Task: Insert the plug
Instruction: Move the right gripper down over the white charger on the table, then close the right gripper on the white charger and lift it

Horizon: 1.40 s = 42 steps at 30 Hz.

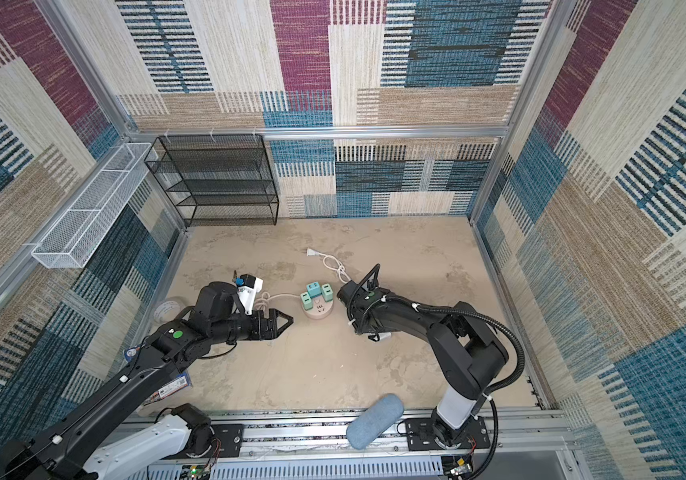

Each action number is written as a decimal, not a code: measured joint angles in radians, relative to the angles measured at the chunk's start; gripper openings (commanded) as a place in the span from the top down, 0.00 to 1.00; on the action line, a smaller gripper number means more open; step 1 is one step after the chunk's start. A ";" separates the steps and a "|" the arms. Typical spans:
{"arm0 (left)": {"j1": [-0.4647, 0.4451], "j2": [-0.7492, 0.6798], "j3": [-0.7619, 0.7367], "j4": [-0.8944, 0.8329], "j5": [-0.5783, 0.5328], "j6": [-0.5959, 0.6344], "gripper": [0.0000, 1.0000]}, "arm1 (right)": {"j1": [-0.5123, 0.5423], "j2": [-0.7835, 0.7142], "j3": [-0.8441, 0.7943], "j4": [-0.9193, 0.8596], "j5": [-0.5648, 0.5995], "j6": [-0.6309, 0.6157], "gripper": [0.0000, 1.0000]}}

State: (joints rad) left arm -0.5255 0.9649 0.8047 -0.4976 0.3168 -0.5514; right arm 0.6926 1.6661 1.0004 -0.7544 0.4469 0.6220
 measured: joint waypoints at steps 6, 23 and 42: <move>0.000 -0.018 -0.018 0.000 0.000 -0.008 0.04 | 0.000 -0.131 -0.085 -0.021 -0.030 0.011 0.07; 0.000 -0.002 -0.039 0.032 0.012 -0.025 0.05 | 0.003 -0.258 -0.130 -0.162 -0.100 0.098 0.12; 0.000 0.028 -0.034 0.037 0.030 -0.021 0.05 | -0.014 -0.152 -0.200 0.027 -0.162 0.044 0.27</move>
State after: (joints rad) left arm -0.5255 0.9928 0.7708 -0.4603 0.3466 -0.5728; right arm 0.6785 1.5139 0.8001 -0.7277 0.2852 0.6662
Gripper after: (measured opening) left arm 0.948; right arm 0.743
